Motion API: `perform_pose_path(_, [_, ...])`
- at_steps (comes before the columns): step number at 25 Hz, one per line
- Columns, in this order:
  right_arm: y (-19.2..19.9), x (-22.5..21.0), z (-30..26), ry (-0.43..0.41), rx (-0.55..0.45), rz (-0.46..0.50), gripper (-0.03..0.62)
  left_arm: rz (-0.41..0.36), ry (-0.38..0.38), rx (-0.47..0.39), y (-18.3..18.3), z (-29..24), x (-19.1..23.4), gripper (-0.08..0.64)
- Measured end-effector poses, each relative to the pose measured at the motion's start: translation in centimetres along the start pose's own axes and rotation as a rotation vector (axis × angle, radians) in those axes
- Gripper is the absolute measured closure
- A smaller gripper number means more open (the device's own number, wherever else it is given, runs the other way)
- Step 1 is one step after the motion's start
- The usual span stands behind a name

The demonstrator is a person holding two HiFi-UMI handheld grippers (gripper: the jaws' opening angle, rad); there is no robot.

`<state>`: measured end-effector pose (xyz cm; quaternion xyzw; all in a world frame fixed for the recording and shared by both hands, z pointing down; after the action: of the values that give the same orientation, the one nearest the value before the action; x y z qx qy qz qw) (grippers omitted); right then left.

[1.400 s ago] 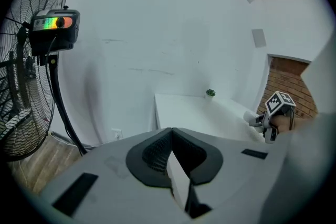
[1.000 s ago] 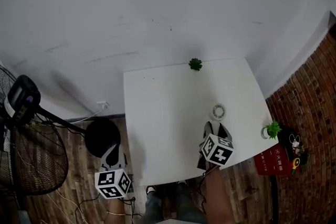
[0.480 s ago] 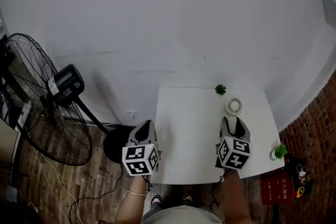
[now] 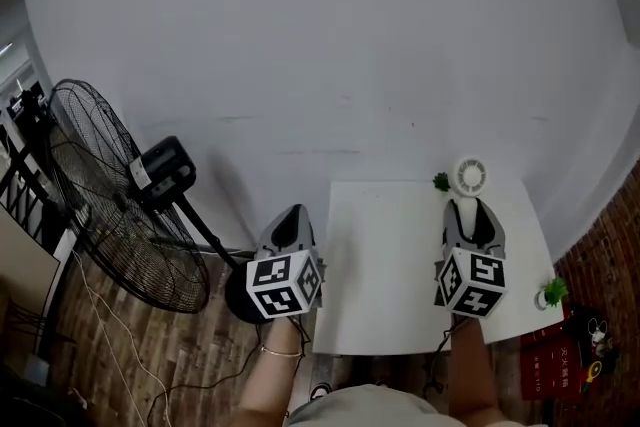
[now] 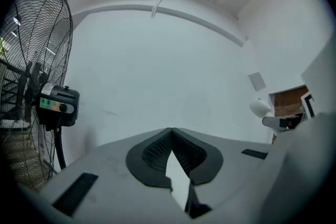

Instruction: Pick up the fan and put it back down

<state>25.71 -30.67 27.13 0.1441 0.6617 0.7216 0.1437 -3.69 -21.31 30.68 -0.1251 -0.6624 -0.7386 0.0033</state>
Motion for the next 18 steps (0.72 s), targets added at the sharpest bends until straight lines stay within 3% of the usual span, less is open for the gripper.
perform_pose_path(18, [1.2,3.3,-0.5,-0.068,0.037,-0.033,0.400,-0.009,-0.063,0.051,1.1,2.7,3.4,0.549])
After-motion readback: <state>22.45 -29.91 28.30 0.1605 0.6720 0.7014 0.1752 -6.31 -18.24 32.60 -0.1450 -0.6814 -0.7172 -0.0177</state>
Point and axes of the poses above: the fingertips, and each gripper's own axes: z backward along the fingers, x to its left, y out of its underside, the point moved 5 cm from there along z, backward along the fingers, and after that the axes turned 7 degrees about -x, right-handed, at the moved point
